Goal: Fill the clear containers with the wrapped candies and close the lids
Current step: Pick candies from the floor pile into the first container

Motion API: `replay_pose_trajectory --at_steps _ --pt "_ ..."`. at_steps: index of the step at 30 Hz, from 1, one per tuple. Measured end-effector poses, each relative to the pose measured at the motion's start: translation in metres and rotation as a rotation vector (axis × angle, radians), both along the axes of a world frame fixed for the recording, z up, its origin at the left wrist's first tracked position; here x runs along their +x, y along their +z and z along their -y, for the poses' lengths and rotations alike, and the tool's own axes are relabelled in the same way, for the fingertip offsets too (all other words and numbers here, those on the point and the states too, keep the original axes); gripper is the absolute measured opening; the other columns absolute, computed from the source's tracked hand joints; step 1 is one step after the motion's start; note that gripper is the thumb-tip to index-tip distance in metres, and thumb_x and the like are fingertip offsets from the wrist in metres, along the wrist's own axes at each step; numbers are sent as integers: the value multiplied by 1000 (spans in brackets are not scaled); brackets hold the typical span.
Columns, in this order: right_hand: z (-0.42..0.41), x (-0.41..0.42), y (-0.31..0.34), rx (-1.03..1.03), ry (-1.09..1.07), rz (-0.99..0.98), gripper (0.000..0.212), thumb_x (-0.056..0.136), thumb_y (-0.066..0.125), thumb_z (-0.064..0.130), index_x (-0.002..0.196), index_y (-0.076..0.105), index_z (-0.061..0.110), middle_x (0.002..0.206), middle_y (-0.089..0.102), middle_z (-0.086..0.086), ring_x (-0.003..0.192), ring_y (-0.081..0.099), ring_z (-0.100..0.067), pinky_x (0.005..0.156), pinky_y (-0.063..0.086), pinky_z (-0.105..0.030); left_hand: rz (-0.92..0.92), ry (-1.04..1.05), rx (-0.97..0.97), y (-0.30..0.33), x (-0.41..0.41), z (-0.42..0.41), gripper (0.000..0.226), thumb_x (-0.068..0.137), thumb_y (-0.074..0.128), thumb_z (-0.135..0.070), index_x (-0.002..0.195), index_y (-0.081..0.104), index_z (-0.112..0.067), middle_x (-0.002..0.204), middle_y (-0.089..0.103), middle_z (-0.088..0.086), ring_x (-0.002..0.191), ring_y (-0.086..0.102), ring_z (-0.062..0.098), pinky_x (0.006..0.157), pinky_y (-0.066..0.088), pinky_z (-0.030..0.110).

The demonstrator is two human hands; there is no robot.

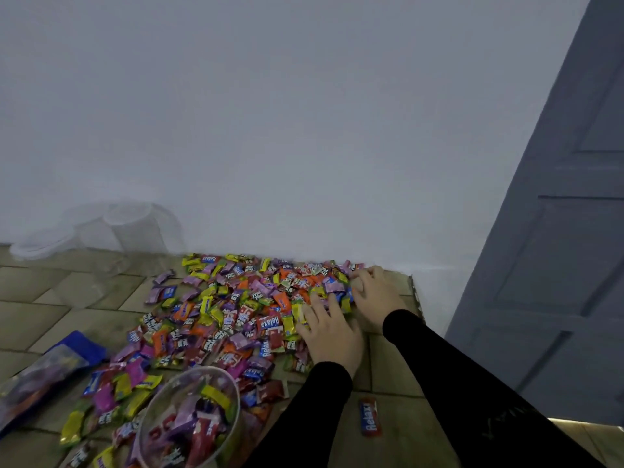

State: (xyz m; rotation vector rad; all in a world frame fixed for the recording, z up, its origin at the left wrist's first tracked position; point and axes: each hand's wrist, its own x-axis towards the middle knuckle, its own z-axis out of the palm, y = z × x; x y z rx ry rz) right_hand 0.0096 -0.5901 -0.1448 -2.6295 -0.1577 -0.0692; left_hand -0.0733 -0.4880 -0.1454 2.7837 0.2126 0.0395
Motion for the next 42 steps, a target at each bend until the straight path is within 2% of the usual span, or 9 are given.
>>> replay_pose_trajectory --at_steps 2,4,6,15,22,25,30,36,42 --pt "-2 10 -5 16 8 19 37 96 47 24 133 47 18 135 36 -8 124 44 -24 105 37 -33 15 45 51 -7 6 3 66 93 48 -48 149 31 -16 159 17 17 143 21 39 109 24 55" --pt "-4 22 -10 -10 14 63 40 97 47 29 135 45 18 134 37 -8 126 39 -24 105 35 -32 89 103 112 -14 16 5 70 66 77 -52 124 64 -15 135 54 22 118 55 42 87 47 55" --pt "-8 34 -15 -34 18 100 42 97 46 34 136 44 20 135 39 -9 127 36 -24 105 32 -33 100 147 127 -27 27 5 69 44 86 -52 102 75 -17 113 69 17 95 68 37 67 54 48" --pt "-25 62 -37 -126 42 82 50 96 40 46 142 38 25 140 40 -7 130 33 -26 107 31 -40 128 158 90 -56 48 2 61 48 89 -40 101 75 -15 106 70 17 89 67 35 65 52 41" --pt "-29 53 -44 18 77 99 43 99 41 40 139 42 27 123 50 -6 118 43 -21 98 38 -32 245 137 111 -60 52 0 28 70 58 -22 95 68 -15 91 64 12 76 60 30 60 47 36" --pt "-29 50 -45 -13 110 139 31 99 41 39 124 52 22 116 54 -3 109 50 -20 91 43 -32 286 144 85 -53 51 -2 31 77 35 -14 83 65 -13 78 60 9 68 59 27 53 46 35" --pt "-30 41 -41 0 78 180 20 99 45 36 104 53 20 92 57 3 83 53 -16 68 36 -27 307 182 51 -44 48 -4 27 77 32 -11 69 58 -13 68 57 8 60 59 27 47 44 32" --pt "-32 28 -36 312 35 92 14 99 49 30 108 54 20 87 62 8 81 64 -13 70 47 -28 299 178 32 -42 38 -7 21 77 38 -13 71 58 -12 68 56 8 60 58 26 51 45 31" --pt "-33 13 -35 553 44 76 17 98 51 23 114 53 15 107 55 8 97 50 -6 81 38 -21 249 152 -8 -31 25 -10 27 80 32 -10 70 57 -10 68 55 8 61 57 27 50 46 32"
